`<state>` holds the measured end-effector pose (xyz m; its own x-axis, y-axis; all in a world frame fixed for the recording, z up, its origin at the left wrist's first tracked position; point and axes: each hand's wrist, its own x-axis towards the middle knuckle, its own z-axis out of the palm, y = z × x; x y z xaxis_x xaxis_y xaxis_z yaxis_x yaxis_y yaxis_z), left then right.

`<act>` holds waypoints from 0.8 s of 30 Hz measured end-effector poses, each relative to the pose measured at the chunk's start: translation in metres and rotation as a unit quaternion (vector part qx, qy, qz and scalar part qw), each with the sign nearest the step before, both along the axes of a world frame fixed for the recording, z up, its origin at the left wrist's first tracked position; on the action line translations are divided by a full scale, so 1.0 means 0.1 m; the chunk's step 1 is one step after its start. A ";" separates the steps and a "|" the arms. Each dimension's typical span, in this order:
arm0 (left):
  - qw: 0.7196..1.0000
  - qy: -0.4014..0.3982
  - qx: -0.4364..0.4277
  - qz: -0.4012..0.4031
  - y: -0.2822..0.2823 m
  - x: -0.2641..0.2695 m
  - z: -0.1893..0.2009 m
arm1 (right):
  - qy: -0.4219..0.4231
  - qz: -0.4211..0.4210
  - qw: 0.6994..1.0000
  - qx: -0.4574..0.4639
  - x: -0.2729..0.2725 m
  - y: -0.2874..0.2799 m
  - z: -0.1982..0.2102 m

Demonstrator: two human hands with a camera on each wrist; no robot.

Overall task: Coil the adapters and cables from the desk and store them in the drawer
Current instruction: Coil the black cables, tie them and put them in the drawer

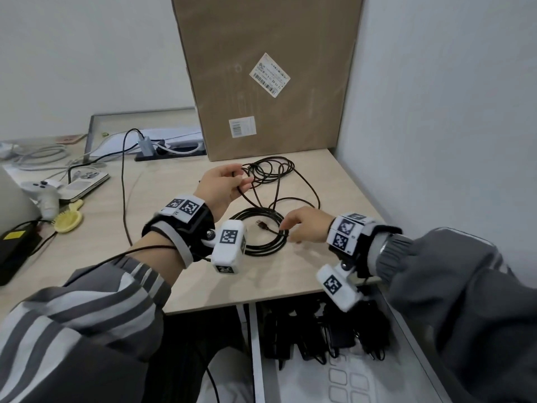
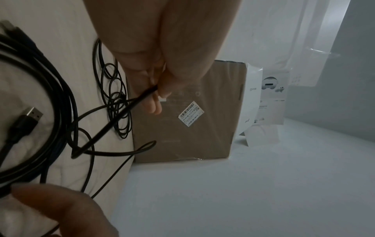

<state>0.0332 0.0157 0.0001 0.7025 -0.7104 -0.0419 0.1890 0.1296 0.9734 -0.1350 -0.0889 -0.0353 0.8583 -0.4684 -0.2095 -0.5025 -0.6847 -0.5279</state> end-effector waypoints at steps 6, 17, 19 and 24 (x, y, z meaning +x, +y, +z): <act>0.998 -0.008 -0.018 0.053 0.20 0.12 -0.08 | 0.140 0.052 0.981 -0.127 0.27 0.05 -0.07; 0.987 -0.045 0.149 0.033 0.35 0.13 -0.19 | -0.246 -0.084 0.965 -0.030 -0.19 -0.21 0.55; 0.981 -0.049 0.185 0.027 0.35 0.07 -0.17 | -0.297 -0.116 0.947 0.028 -0.27 -0.23 0.65; 0.970 -0.128 0.207 0.024 0.35 -0.10 0.00 | -0.416 -0.185 0.888 0.064 -0.36 -0.28 0.84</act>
<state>0.0237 0.0508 0.0004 0.7593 -0.6365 -0.1354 -0.0632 -0.2793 0.9581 -0.1707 -0.1171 0.0491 0.5345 -0.7681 0.3524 -0.0804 -0.4613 -0.8836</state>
